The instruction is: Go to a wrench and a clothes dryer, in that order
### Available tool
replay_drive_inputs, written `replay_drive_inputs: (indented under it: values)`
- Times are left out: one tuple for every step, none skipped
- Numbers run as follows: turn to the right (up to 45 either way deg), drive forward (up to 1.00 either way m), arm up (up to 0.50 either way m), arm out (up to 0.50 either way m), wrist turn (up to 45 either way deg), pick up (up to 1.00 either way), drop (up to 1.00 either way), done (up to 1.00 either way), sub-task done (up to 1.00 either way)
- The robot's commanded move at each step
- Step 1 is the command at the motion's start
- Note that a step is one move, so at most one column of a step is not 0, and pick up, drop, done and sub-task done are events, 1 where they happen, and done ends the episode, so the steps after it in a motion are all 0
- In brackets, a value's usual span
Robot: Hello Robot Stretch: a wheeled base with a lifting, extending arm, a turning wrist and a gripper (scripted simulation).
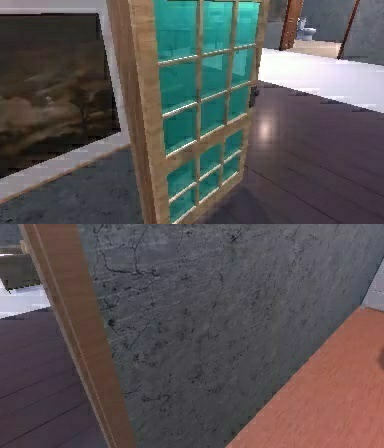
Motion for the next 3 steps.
replay_drive_inputs:
  values:
    - [21.0, 0.0, 0.0, 0.0, 0.0, 0.0, 0.0, 0.0, 0.0]
    - [0.0, 0.8, 0.0, 0.0, 0.0, 0.0, 0.0, 0.0, 0.0]
    - [45.0, 0.0, 0.0, 0.0, 0.0, 0.0, 0.0, 0.0, 0.0]
